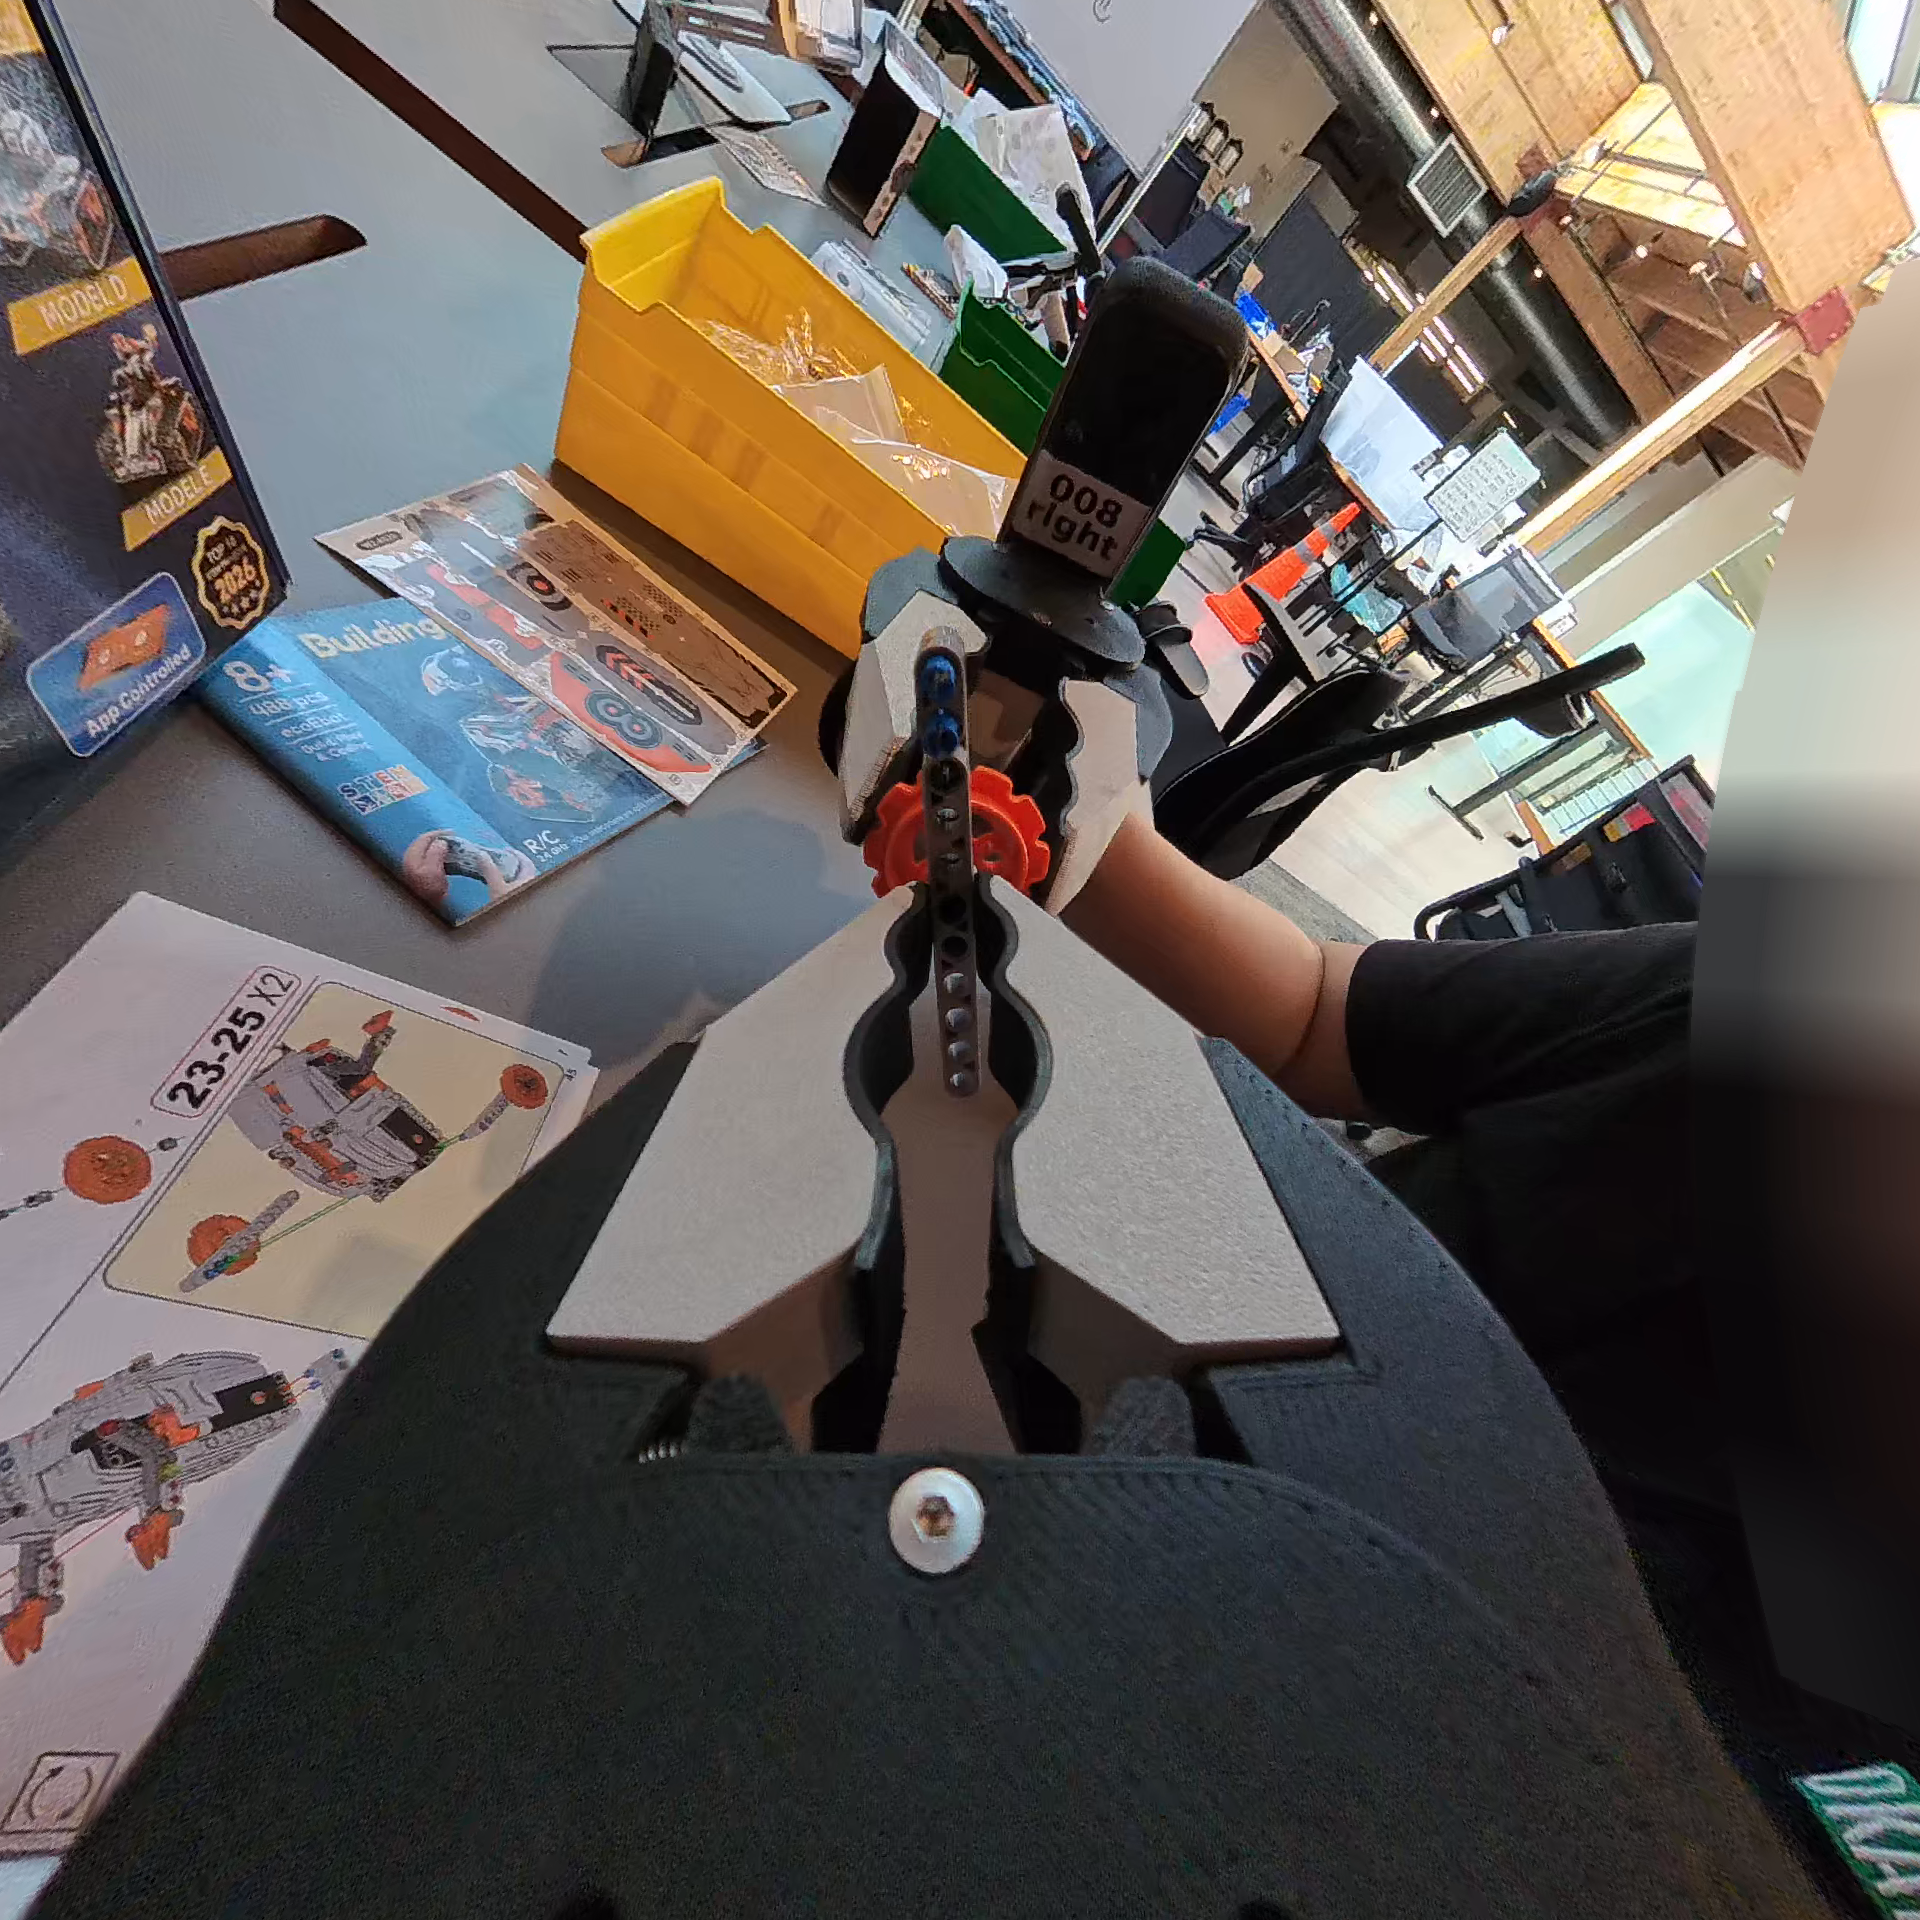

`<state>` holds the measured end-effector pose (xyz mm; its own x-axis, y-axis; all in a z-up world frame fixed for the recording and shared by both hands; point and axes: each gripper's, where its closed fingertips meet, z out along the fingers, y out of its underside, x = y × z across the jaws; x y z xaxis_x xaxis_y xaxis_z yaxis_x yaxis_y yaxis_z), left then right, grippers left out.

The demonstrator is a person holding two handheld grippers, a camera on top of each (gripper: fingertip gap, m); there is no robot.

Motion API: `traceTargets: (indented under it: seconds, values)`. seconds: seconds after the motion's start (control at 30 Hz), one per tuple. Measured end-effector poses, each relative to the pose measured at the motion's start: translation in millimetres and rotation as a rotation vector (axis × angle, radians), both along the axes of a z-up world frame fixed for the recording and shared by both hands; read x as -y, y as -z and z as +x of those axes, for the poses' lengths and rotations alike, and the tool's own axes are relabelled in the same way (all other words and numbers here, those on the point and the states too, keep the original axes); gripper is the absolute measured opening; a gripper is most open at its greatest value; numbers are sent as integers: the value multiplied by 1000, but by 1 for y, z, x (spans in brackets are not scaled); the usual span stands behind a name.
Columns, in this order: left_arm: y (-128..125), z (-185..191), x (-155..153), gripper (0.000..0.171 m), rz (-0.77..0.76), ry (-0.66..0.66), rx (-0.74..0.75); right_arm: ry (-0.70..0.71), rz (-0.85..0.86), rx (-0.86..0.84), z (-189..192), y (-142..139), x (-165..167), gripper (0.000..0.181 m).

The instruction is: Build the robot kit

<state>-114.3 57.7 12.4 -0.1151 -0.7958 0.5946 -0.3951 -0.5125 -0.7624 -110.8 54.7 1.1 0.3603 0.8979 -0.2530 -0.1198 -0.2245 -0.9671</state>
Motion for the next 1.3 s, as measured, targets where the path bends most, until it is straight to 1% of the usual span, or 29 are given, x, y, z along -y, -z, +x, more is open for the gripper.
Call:
traceTargets:
  seconds: [0.17, 0.27, 0.43, 0.6, 0.77, 0.9, 1.07, 1.23, 1.3]
  values:
    - [1, 1, 0, 6, 40, -5, -12, 17, 13, 6, 3, -2, 0, 39]
    - [6, 1, 0, 7, 31, -1, -34, 27, 14, 6, 5, -2, -1, 39]
    - [7, 3, 1, 6, 4, 6, -31, 29, 13, 4, 6, -2, -2, 39]
    - [1, 3, 4, 6, -29, 22, -4, 26, 24, -23, 7, -9, 1, 39]
    - [-2, 5, 7, 6, -23, 22, 15, 35, 42, -31, 9, -13, 2, 39]
    - [1, 4, 7, 6, -8, 21, -4, 35, 42, 2, 7, -9, 3, 39]
    - [-5, 2, 10, 6, -36, 40, 17, 6, 35, -40, 6, -15, 6, 39]
    - [2, 2, 9, 6, -44, 46, -7, 26, 46, 39, 5, -7, 5, 39]
    - [7, 1, 6, 6, -26, 37, -39, 38, 43, 85, 4, 0, 3, 39]
